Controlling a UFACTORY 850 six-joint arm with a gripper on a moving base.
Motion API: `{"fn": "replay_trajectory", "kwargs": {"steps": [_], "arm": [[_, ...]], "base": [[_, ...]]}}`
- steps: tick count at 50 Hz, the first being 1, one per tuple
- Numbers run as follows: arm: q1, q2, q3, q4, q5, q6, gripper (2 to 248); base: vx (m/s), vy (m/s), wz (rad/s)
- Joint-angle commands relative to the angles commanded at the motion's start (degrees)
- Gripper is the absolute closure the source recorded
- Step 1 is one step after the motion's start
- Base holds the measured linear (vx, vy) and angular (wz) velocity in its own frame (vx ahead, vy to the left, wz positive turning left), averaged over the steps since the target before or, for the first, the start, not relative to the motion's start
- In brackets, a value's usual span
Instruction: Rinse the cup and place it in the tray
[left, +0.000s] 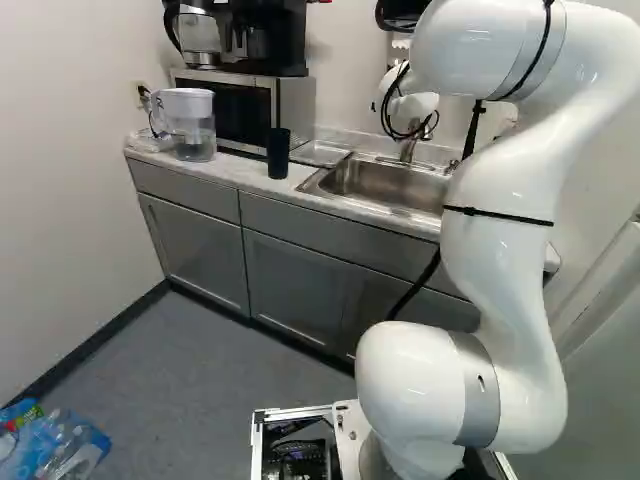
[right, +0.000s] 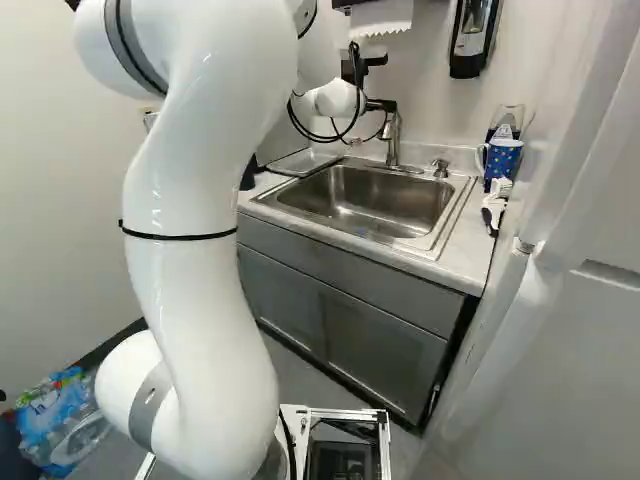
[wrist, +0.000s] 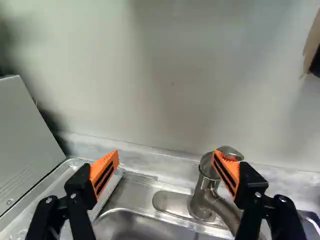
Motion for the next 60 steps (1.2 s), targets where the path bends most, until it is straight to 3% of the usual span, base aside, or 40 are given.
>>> {"fn": "replay_trajectory", "kwargs": {"steps": [19, 33, 60], "arm": [[-0.5, -3.0, -3.7, 0.0, 2.2, 0.0, 3], [-0.5, -3.0, -3.7, 0.0, 2.2, 0.0, 3], [0.6, 4.2, 5.0, 0.0, 2.2, 0.0, 3]], "base": [[0.0, 0.0, 0.0], [0.0, 0.0, 0.0], [0.0, 0.0, 0.0]]}}
